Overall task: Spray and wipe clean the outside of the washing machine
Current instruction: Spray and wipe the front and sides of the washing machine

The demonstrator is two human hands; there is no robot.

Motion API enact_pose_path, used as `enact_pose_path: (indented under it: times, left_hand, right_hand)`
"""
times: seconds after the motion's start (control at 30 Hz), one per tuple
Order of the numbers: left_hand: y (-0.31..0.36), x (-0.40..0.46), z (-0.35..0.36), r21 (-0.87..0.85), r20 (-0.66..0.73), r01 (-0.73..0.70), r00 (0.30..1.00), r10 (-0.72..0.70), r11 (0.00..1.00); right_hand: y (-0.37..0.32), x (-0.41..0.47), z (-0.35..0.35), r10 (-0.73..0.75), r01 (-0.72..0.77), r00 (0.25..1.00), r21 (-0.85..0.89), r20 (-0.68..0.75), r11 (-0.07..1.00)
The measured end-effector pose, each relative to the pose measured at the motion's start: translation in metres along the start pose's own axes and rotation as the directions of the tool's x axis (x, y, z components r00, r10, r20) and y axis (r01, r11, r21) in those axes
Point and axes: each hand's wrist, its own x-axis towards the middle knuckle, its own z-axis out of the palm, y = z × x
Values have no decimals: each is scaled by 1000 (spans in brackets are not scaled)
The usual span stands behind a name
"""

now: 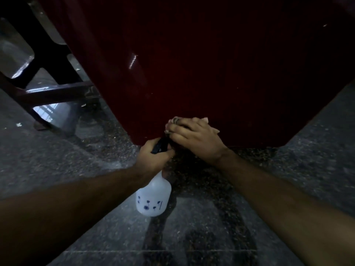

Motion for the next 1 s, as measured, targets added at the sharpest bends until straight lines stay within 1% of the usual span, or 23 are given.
enact_pose_path:
  times: [0.07, 0.1, 0.17, 0.23, 0.3, 0.4, 0.43, 0.47, 0.57, 0.63, 0.7, 0.73, 0.77, 0.8, 0.83, 0.87, 0.93, 0.97, 1.0]
  left_hand:
    - [-8, -6, -12, 11, -24, 26, 999, -26, 1000]
    - [-12, -9, -18, 14, -30, 34, 999, -34, 999]
    - [-15, -12, -26, 9, -39, 49, 998, -49, 999]
    - [-18, -13, -34, -6, -63, 60, 996, -60, 998]
    - [-23, -11, -40, -36, -114, 69, 991, -73, 997]
    - [-24, -8, -40, -69, -193, 46, 979, -59, 997]
    - [-22, -7, -40, -75, -210, 40, 976, -55, 996]
    - [-20, -7, -39, -89, -221, 41, 973, -60, 995]
    - [-13, -6, -37, -111, -211, 39, 976, -62, 993]
    - [-6, -3, -38, -98, -201, 10, 979, -30, 995]
    - [2, 2, -45, -97, -207, -28, 978, 7, 995]
    - [7, 4, -46, -102, -208, -43, 978, 21, 994]
    - [12, 6, -48, -111, -215, -63, 976, 38, 992]
    - [18, 7, -49, -117, -224, -85, 973, 57, 989]
    - [23, 7, -50, -125, -235, -104, 969, 72, 987]
    - [29, 6, -51, -138, -252, -121, 964, 83, 983]
    - [41, 2, -53, -187, -278, -157, 955, 101, 970]
    - [46, 0, -56, -215, -277, -170, 955, 107, 962]
    - [49, -2, -58, -237, -268, -182, 957, 116, 954]
  right_hand:
    - [-6, -5, 13, -28, 28, 998, 14, 63, 1000]
    - [-9, -9, 18, -68, 67, 993, 7, 93, 998]
    - [-8, -21, 20, -101, 103, 988, -5, 113, 995]
    - [-7, -19, 12, -51, 52, 997, -31, 51, 998]
    - [-8, -4, 6, -17, 15, 999, -56, -28, 998]
    - [-15, 28, 7, -29, 27, 994, -20, -107, 999]
    - [-18, 35, 11, -49, 49, 994, -5, -100, 999]
    - [-22, 37, 18, -76, 77, 996, 2, -53, 997]
    - [-28, 22, 35, -145, 139, 975, 44, 171, 989]
    - [-24, 8, 34, -151, 147, 961, 32, 232, 989]
    - [-23, 3, 23, -89, 92, 978, -9, 189, 996]
    - [-22, 8, 13, -39, 42, 992, -22, 123, 999]
    - [-21, 20, 0, 14, -13, 1000, -28, 20, 1000]
    - [-19, 37, -13, 66, -69, 992, -28, -110, 997]
    - [-16, 57, -28, 121, -128, 967, -18, -225, 992]
    - [-14, 77, -43, 158, -169, 938, -8, -310, 986]
    - [-11, 101, -55, 176, -194, 905, -7, -386, 981]
    - [-10, 103, -54, 175, -187, 910, 5, -376, 982]
    - [-10, 99, -49, 175, -172, 929, 38, -327, 984]
